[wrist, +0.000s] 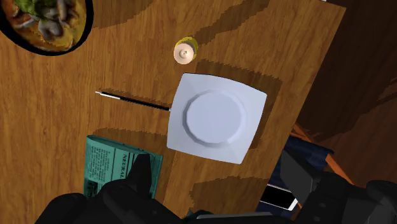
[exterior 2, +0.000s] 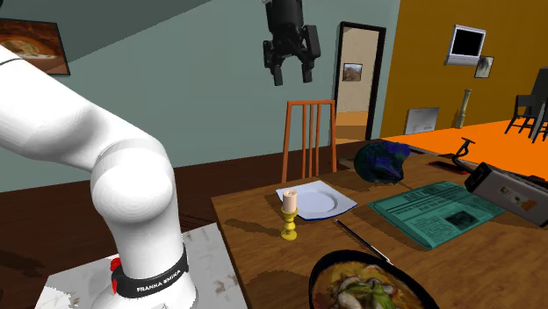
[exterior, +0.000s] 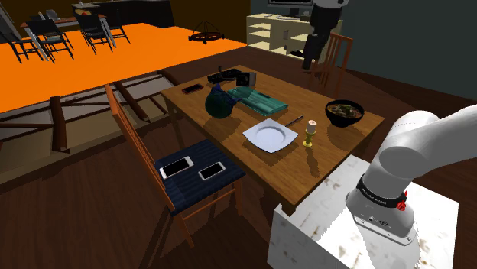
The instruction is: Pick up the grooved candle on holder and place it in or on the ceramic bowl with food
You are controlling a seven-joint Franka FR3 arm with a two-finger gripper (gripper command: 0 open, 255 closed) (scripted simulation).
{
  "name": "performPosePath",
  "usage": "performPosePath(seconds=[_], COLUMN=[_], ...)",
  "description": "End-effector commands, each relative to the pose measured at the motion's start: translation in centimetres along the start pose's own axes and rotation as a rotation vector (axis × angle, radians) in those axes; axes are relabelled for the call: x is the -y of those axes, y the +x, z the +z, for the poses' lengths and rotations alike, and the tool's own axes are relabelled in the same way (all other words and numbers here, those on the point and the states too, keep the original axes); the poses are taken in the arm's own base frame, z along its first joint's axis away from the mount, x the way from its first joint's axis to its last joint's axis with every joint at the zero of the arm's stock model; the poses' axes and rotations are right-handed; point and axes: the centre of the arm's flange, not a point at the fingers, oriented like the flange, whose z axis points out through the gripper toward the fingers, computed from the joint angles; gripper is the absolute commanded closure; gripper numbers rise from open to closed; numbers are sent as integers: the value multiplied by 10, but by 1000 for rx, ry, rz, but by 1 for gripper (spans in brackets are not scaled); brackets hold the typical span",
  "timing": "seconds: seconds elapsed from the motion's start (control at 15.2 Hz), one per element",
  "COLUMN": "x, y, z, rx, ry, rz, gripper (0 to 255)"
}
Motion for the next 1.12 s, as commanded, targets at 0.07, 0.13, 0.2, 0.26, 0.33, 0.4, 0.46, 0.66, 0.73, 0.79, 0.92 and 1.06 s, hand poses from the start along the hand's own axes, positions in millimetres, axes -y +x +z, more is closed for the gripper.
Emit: performPosePath(seconds=[0.07, 0.13, 0.2, 0.26, 0.33, 0.4, 0.46, 0.66, 0.73, 0.79, 0.92, 1.06], x=[-3, -5, -8, -10, -13, -15, -17, -24, -26, -28, -32, -35], y=[-2, -4, -6, -9, -11, -14, -16, -24, -27, -30, -36, -42], z=[13, 25, 38, 51, 64, 76, 89, 127, 140, 153, 178, 203], rx=[5, 11, 16, 22, 27, 33, 38, 55, 60, 66, 76, 87], ry=[5, 9, 14, 19, 23, 28, 33, 47, 52, 56, 66, 75], rz=[0, 0, 0, 0, 0, -1, -1, -1, -1, -1, -1, -2], gripper=[0, 0, 0, 0, 0, 0, 0, 0, 0, 0, 0, 0])
